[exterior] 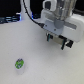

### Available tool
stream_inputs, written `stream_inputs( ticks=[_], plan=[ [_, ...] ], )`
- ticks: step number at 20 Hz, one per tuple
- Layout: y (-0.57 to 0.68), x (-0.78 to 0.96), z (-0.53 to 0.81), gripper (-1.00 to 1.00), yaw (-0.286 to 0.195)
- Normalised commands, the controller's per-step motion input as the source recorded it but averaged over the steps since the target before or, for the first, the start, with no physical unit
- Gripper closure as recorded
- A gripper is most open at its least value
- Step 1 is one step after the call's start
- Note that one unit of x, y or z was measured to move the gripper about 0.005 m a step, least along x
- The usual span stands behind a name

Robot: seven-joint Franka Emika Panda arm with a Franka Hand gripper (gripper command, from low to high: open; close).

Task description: Open the kcup holder, insert the kcup into the holder, and close the kcup holder

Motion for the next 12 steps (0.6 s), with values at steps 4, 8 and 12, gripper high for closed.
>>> stream_inputs(
  ticks=[4,8,12],
  plan=[
    [-0.67,0.27,0.17,-1.00,-0.194],
    [-0.69,0.18,0.13,-1.00,-0.203],
    [-0.68,0.10,0.09,-1.00,-0.212]
  ],
)
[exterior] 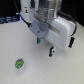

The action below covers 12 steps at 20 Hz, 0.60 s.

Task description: Open the kcup holder, insert the kcup into the holder, and close the kcup holder

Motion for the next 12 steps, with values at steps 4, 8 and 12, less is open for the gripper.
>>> stream_inputs(
  ticks=[4,8,12],
  plan=[
    [-0.68,0.06,0.04,-1.00,-0.220],
    [-0.66,0.04,0.01,-1.00,-0.227],
    [-0.64,0.11,0.01,-1.00,-0.226]
  ],
)
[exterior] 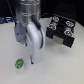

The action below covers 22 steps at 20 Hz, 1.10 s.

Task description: Open the kcup holder, insert the kcup into the holder, and close the kcup holder

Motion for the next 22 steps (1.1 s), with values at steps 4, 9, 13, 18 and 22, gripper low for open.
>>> stream_inputs(
  ticks=[4,9,13,18,22],
  plan=[
    [-0.54,0.30,0.01,-1.00,-0.225],
    [-0.35,0.45,-0.02,-1.00,-0.210],
    [-0.24,0.43,-0.10,-1.00,-0.187],
    [-0.26,0.26,-0.17,-1.00,-0.160],
    [-0.20,0.16,-0.17,-1.00,-0.114]
  ],
)
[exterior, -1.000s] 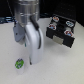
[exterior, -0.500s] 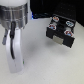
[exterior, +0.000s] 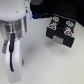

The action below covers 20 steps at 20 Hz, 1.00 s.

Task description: Open the kcup holder, insert the kcup into the holder, and close the kcup holder

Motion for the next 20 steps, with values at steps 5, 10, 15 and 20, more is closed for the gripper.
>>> stream_inputs(
  ticks=[5,10,15,20],
  plan=[
    [-0.22,0.09,-0.14,-1.00,-0.099],
    [-0.14,0.08,-0.10,-1.00,-0.089],
    [-0.04,0.08,0.00,1.00,-0.069],
    [-0.02,0.06,0.01,1.00,-0.064]
  ],
)
